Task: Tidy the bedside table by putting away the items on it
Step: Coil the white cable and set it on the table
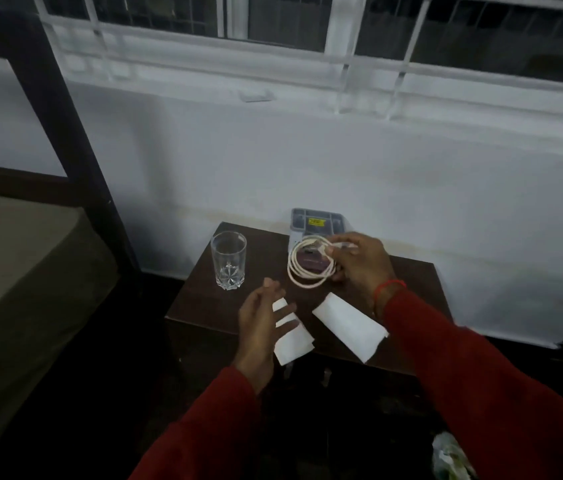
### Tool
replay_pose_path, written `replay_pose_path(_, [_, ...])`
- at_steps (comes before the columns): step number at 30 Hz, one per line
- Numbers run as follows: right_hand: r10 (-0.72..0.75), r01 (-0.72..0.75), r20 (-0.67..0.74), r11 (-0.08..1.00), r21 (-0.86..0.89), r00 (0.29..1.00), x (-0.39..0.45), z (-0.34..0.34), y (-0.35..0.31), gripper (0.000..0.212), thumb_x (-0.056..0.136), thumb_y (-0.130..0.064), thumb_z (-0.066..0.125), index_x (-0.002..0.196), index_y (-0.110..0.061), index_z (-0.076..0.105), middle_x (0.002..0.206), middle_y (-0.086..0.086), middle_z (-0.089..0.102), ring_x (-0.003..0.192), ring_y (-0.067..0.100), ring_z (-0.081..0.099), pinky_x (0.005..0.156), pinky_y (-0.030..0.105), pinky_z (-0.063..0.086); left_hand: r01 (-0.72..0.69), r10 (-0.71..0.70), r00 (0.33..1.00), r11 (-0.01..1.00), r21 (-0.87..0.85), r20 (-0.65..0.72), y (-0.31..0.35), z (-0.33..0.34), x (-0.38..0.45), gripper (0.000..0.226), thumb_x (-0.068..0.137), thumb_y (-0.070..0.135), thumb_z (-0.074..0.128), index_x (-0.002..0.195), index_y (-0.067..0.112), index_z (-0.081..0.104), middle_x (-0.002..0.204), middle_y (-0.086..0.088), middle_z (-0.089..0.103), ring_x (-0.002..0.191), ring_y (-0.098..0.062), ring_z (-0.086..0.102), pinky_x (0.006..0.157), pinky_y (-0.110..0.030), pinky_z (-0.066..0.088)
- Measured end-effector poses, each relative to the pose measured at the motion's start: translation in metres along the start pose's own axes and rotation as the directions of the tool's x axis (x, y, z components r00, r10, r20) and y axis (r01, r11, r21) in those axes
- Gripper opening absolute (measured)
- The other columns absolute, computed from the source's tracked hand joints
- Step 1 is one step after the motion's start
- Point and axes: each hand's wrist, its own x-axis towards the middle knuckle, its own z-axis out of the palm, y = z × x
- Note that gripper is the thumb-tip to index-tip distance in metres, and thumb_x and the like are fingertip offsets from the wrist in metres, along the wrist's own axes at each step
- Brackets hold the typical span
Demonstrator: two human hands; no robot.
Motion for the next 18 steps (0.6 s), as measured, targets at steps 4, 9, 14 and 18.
replay_pose_path(4, [0.074,-0.076,-0.027,0.995,-0.065,0.997,0.071,0.055,0.016,0.01,0.083,-0.002,0.074,0.092,-0.004,0.07,0.067,0.01,0.067,0.046,0.013,0.065,0.043,0.03,0.057,-0.14,0.14,0.989,0.99,-0.008,-0.037,0.014,-0.002,0.03,0.022,0.103,0.027,0.055,0.117,0.015,0.067,0.12,-0.008,0.071,0.101,-0.022,0.073,0.076,-0.033,0.061])
replay_pose_path(9, [-0.001,-0.029,-0.103,0.955,-0.295,0.995,0.133,0.118,0.037,0.004,0.082,-0.012,0.072,0.08,-0.011,0.069,0.085,0.019,0.073,0.084,0.039,0.073,0.077,0.052,0.06,-0.158,0.161,0.967,0.987,0.031,-0.197,0.012,-0.011,0.052,0.023,0.103,0.031,0.055,0.116,0.019,0.07,0.109,0.0,0.073,0.092,-0.017,0.073,0.072,-0.034,0.06])
replay_pose_path(14, [-0.086,0.043,-0.047,0.81,-0.585,0.995,0.164,0.157,0.053,0.023,0.092,-0.015,0.061,0.11,0.0,0.065,0.118,0.022,0.065,0.114,0.038,0.058,0.093,0.037,0.046,-0.14,0.154,0.965,0.987,0.08,-0.212,0.01,-0.015,0.06,0.021,0.104,0.029,0.052,0.104,0.024,0.073,0.098,0.003,0.075,0.078,-0.012,0.071,0.063,-0.03,0.055])
replay_pose_path(18, [-0.046,-0.007,-0.062,0.751,-0.661,0.997,0.177,0.172,0.064,0.025,0.096,-0.011,0.054,0.117,0.001,0.06,0.125,0.026,0.06,0.12,0.04,0.055,0.093,0.038,0.048,-0.143,0.164,0.966,0.983,0.113,-0.201,0.012,-0.022,0.064,0.022,0.104,0.031,0.053,0.099,0.027,0.074,0.09,0.007,0.077,0.068,-0.004,0.071,0.059,-0.027,0.055])
